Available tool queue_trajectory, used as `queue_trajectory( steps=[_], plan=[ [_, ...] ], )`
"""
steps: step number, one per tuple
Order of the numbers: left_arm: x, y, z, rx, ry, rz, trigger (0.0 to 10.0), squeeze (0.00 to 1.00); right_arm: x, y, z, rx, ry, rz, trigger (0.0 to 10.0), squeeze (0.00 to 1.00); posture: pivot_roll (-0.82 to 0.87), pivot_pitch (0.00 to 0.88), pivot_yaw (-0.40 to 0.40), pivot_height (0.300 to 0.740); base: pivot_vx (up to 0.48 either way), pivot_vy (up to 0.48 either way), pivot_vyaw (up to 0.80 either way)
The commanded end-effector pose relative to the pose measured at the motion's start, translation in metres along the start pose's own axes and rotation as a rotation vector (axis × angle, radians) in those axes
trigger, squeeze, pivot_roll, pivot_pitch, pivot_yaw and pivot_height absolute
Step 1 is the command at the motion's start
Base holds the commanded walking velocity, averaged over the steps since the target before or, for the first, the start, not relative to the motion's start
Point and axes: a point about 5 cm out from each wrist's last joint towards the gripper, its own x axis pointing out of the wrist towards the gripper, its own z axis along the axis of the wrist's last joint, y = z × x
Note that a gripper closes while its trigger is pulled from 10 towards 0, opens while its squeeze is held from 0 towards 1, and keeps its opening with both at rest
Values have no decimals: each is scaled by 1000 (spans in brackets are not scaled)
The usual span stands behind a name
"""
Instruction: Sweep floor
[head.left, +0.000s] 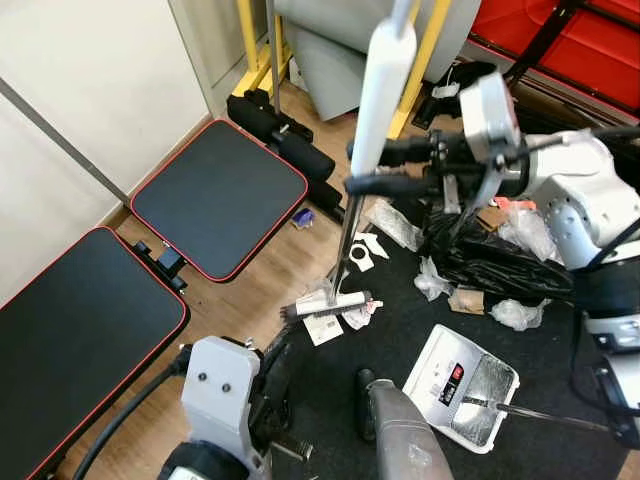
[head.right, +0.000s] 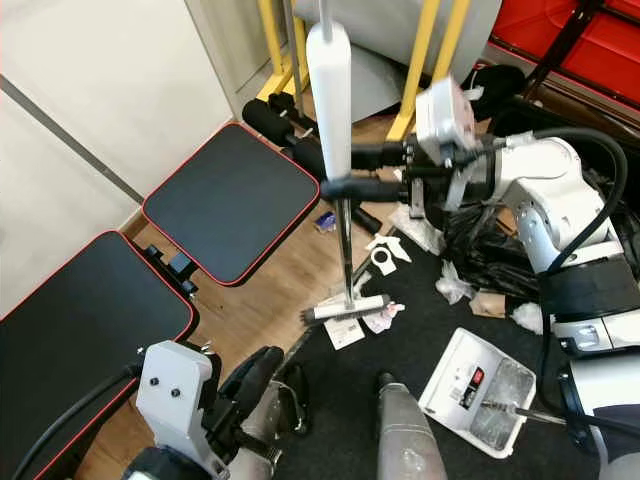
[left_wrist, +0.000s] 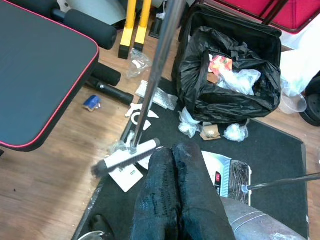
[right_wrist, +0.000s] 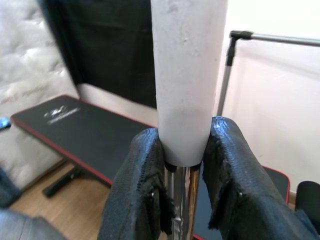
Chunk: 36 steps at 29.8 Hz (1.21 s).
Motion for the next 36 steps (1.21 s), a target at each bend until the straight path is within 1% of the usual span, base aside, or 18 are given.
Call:
queue_trajectory(
  steps=[1,2,3,5,8,10,11,12,13,14,16,18,19,22,23,27,28,36],
  plan=[
    [-2,1,-5,-13,26,10,10000,0,2,1,12,-13,-50,-5,10000,0,-25,250,-43,740,0,0,0],
    [1,1,-6,-13,23,10,10000,0,6,-1,12,-28,-76,-68,10000,0,-30,237,-43,740,0,0,0],
    [1,1,-6,-13,23,10,10000,0,6,-1,12,-28,-76,-68,10000,0,-30,237,-43,740,0,0,0],
    [5,3,-8,-12,17,13,10000,0,7,-11,6,-16,-45,-272,10000,0,-35,225,-44,740,0,0,0],
    [7,4,-9,-11,15,14,10000,0,7,-15,4,-1,-34,-331,10000,0,-36,218,-46,740,0,0,0],
    [11,6,-10,-9,11,16,10000,0,10,-22,-2,63,-21,-443,10000,0,-44,200,-53,740,0,0,0],
    [11,6,-10,-9,11,16,10000,0,10,-22,-2,63,-21,-443,10000,0,-44,200,-53,740,0,0,0],
    [12,6,-11,-9,9,20,10000,0,11,-26,-8,142,-26,-521,10000,0,-47,194,-57,740,0,0,0],
    [12,6,-11,-9,9,20,10000,0,11,-26,-8,142,-26,-521,10000,0,-47,194,-57,740,0,0,0],
    [13,7,-12,-9,8,23,10000,0,11,-29,-13,198,-26,-572,10000,0,-49,192,-58,740,0,0,0],
    [15,9,-13,-15,6,41,10000,0,12,-24,-26,383,-93,-574,10000,0,-54,184,-66,740,0,0,0],
    [15,9,-13,-19,5,49,10000,0,10,-21,-30,427,-134,-587,10000,0,-54,183,-66,740,0,0,0],
    [15,9,-13,-19,5,49,10000,0,10,-21,-30,427,-134,-587,10000,0,-54,183,-66,740,0,0,0],
    [16,10,-13,-15,3,59,10000,0,6,-13,-41,371,-129,-751,10000,0,-60,181,-70,740,0,0,0],
    [16,10,-13,-15,3,59,10000,0,6,-13,-41,371,-129,-751,10000,0,-60,181,-70,740,0,0,0],
    [17,14,-13,8,1,75,10000,0,13,-9,-45,388,-114,-894,10000,0,-61,174,-71,740,0,0,-800],
    [18,16,-13,16,-1,89,10000,0,16,-5,-45,362,-97,-916,10000,0,-62,170,-72,740,0,0,-800],
    [21,25,-11,43,-18,147,10000,0,30,12,-38,261,-76,-954,10000,0,-61,168,-72,740,0,0,-800]
  ],
)
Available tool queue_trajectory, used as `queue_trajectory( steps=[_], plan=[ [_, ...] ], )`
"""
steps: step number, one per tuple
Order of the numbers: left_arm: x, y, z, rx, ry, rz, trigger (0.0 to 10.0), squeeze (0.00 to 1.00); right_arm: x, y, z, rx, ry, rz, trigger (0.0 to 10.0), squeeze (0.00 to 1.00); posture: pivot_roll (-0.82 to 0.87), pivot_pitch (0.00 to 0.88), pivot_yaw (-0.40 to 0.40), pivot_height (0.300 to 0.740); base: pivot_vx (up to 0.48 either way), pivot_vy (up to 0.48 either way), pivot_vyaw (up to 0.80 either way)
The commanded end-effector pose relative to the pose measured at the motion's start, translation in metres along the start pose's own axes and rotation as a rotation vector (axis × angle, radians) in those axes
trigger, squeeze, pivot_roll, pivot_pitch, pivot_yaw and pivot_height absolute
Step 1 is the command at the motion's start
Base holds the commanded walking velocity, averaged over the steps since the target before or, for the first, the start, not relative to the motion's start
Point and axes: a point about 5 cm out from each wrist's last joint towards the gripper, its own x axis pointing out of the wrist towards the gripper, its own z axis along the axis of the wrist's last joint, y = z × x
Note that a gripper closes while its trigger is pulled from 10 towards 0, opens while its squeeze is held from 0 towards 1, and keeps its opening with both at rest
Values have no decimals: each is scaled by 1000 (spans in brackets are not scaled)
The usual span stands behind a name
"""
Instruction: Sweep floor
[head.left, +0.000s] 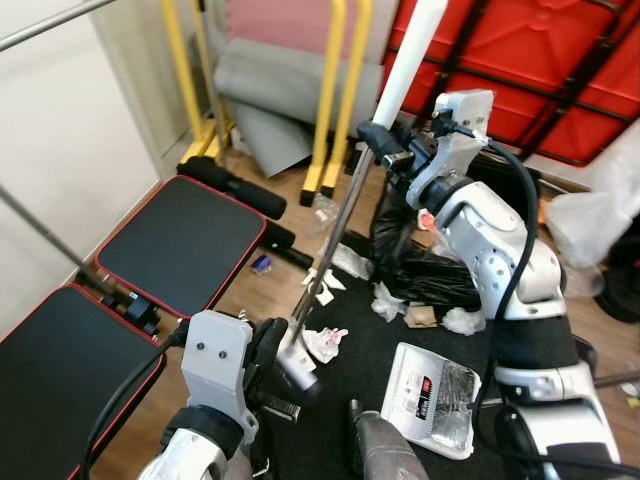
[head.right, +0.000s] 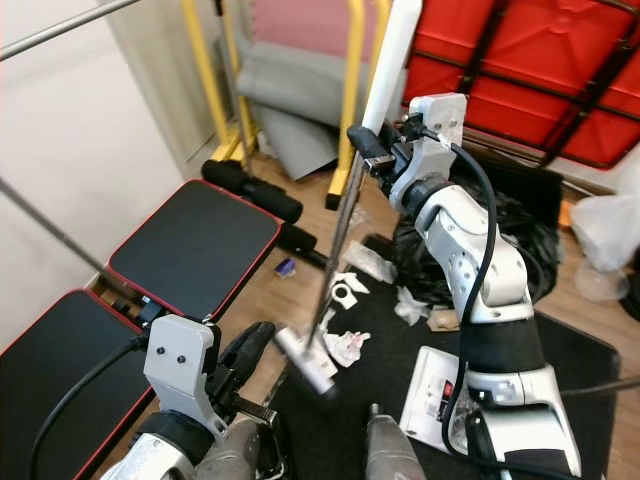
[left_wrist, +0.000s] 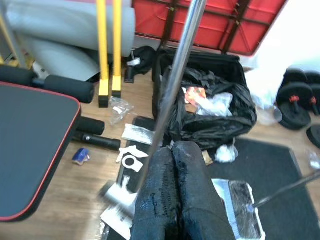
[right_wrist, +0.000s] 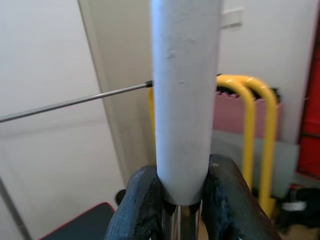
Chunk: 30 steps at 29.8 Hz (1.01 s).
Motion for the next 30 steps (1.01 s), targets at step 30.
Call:
queue_trajectory(
  steps=[30],
  plan=[
    [5,14,-5,74,0,131,10000,0,8,6,-13,139,-169,-244,10000,0,-42,141,-53,740,0,0,-675]
  ],
)
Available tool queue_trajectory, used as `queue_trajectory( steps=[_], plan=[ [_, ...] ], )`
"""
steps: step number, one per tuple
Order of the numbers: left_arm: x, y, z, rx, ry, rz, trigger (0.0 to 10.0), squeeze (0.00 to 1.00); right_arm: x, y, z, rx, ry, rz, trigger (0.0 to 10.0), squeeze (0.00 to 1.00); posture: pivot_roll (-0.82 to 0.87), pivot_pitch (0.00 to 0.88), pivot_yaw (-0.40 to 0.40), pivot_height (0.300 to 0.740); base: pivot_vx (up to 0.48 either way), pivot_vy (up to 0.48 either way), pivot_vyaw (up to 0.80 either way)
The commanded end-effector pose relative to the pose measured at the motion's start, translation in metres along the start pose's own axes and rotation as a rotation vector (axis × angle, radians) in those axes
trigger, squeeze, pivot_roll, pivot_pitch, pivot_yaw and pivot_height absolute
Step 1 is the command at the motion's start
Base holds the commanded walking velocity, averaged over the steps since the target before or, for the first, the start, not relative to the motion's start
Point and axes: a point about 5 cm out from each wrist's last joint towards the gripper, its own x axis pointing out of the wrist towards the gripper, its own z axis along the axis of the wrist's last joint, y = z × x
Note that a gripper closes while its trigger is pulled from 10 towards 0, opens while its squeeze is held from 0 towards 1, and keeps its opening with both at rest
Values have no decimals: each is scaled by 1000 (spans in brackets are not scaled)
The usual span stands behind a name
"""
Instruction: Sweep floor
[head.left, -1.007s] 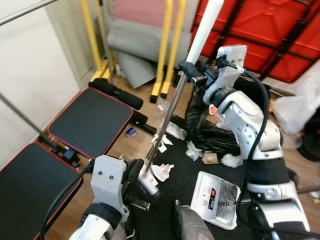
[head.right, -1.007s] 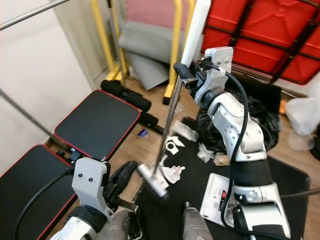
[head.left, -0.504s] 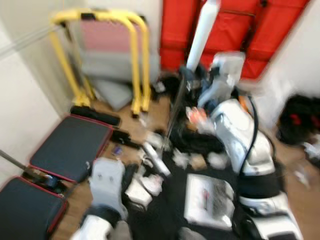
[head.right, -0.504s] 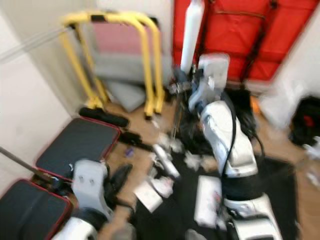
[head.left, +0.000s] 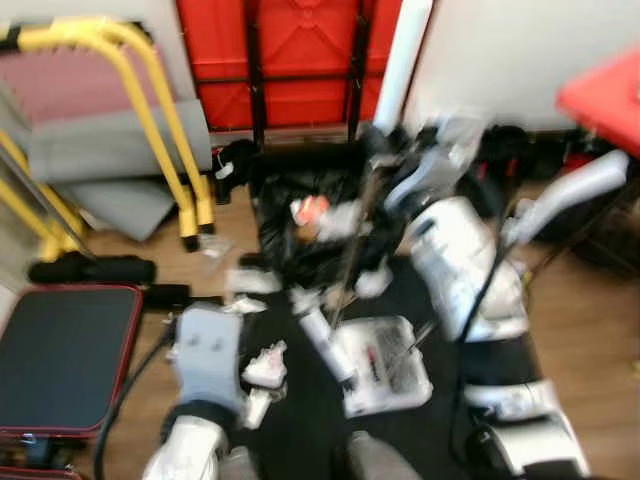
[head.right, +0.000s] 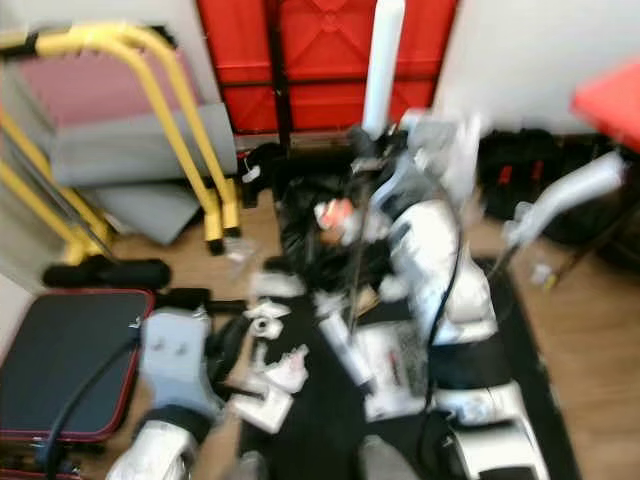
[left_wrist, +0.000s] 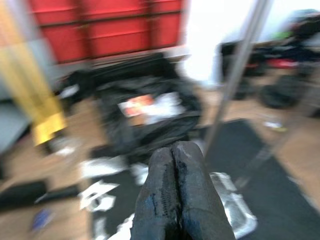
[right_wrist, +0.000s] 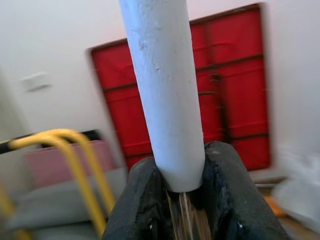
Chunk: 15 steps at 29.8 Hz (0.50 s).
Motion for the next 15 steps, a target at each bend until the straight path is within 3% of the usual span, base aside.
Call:
queue_trajectory(
  steps=[1,3,7,11,12,15],
  plan=[
    [-2,1,-3,10,15,28,10000,0,4,12,8,34,-61,33,10000,0,-42,141,-53,740,0,0,0],
    [-4,0,-3,4,17,27,10000,0,11,9,-3,46,17,-23,10000,0,-29,152,-54,740,0,0,0],
    [-8,-2,-2,-4,23,27,10000,0,16,13,-4,32,56,-16,10000,0,-29,166,-53,740,0,0,0],
    [-11,-4,-1,-22,32,23,10000,0,18,19,6,-105,-18,4,10000,0,-29,188,-53,740,0,0,0],
    [-13,-5,-1,-27,34,22,10000,0,20,26,8,-62,-60,81,10000,0,-27,196,-50,740,0,0,0],
    [-14,-5,-1,-29,36,22,10000,0,22,31,10,-24,-87,135,10000,0,-28,200,-51,740,0,0,0]
  ],
)
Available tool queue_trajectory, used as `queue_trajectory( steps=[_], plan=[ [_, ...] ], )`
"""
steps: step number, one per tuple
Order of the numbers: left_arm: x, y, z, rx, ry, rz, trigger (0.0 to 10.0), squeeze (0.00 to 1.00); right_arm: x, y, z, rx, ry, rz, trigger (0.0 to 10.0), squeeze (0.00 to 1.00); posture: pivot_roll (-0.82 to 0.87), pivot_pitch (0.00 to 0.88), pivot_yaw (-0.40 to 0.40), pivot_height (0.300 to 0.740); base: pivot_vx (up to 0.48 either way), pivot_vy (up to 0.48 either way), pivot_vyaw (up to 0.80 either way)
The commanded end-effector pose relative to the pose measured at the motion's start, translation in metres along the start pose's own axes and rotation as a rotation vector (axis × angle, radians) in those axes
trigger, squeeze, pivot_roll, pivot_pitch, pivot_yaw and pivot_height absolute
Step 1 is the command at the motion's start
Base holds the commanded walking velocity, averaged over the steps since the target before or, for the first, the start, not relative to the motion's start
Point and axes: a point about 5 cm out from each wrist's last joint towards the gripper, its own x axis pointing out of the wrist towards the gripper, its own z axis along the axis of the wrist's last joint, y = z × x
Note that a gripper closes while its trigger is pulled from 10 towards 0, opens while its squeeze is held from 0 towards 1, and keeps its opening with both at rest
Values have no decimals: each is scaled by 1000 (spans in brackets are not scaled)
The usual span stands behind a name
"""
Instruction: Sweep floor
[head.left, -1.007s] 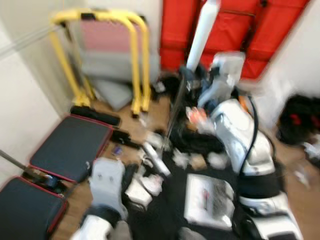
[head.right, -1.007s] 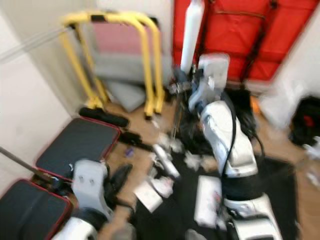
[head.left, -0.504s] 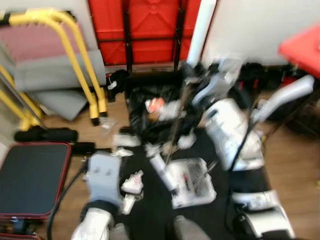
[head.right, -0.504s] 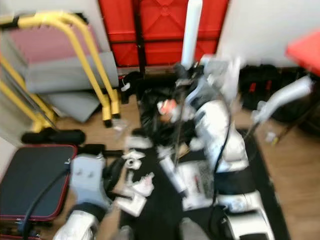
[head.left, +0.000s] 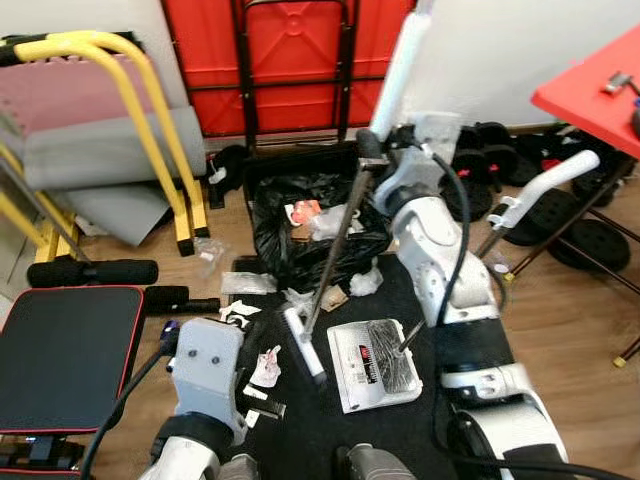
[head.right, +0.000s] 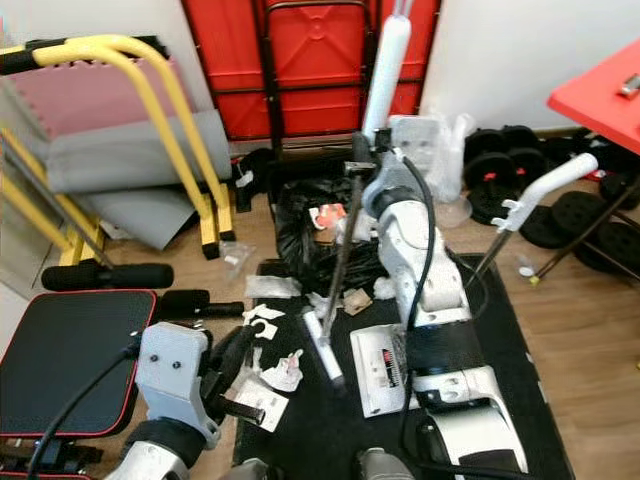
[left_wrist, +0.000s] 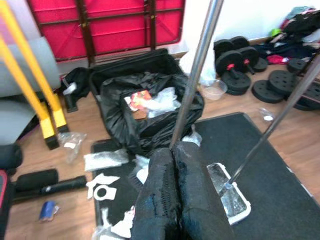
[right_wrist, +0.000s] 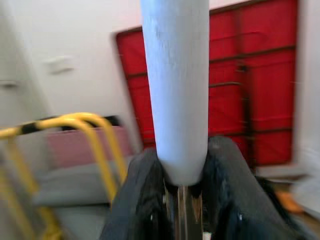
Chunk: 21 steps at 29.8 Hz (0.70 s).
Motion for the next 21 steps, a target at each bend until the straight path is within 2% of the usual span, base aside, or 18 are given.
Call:
queue_trajectory(
  steps=[1,2,3,8,10,11,13,17,19,21],
  plan=[
    [-3,-2,0,-14,12,17,10000,0,5,5,16,4,-97,35,10000,0,-25,209,-49,740,0,0,0],
    [-5,-3,1,-17,14,16,10000,0,7,3,15,2,-100,29,10000,0,-24,223,-49,740,0,0,0],
    [-7,-4,2,-21,17,13,10000,0,9,-3,12,24,-83,-46,10000,0,-20,233,-47,740,0,0,0],
    [-9,-5,3,-24,19,12,10000,0,10,-6,10,68,-79,-90,10000,0,-19,243,-48,740,0,0,0],
    [-18,-8,8,-31,25,0,10000,0,14,-12,6,168,-102,-209,10000,0,-10,296,-41,740,0,0,0],
    [-18,-8,8,-31,25,0,10000,0,14,-12,6,168,-102,-209,10000,0,-10,296,-41,740,0,0,0],
    [-26,-12,13,-43,31,-16,10000,0,16,-16,0,224,-106,-269,10000,0,10,340,-33,740,0,0,0],
    [-31,-13,16,-51,36,-28,10000,0,18,-17,-4,262,-107,-280,10000,0,12,345,-32,740,0,0,0],
    [-37,-15,19,-61,43,-37,10000,0,21,-16,-4,338,-119,-286,10000,0,32,381,-21,740,0,0,0],
    [-39,-15,20,-64,45,-40,10000,0,22,-16,-4,368,-124,-290,10000,0,32,381,-21,740,0,0,0]
  ],
)
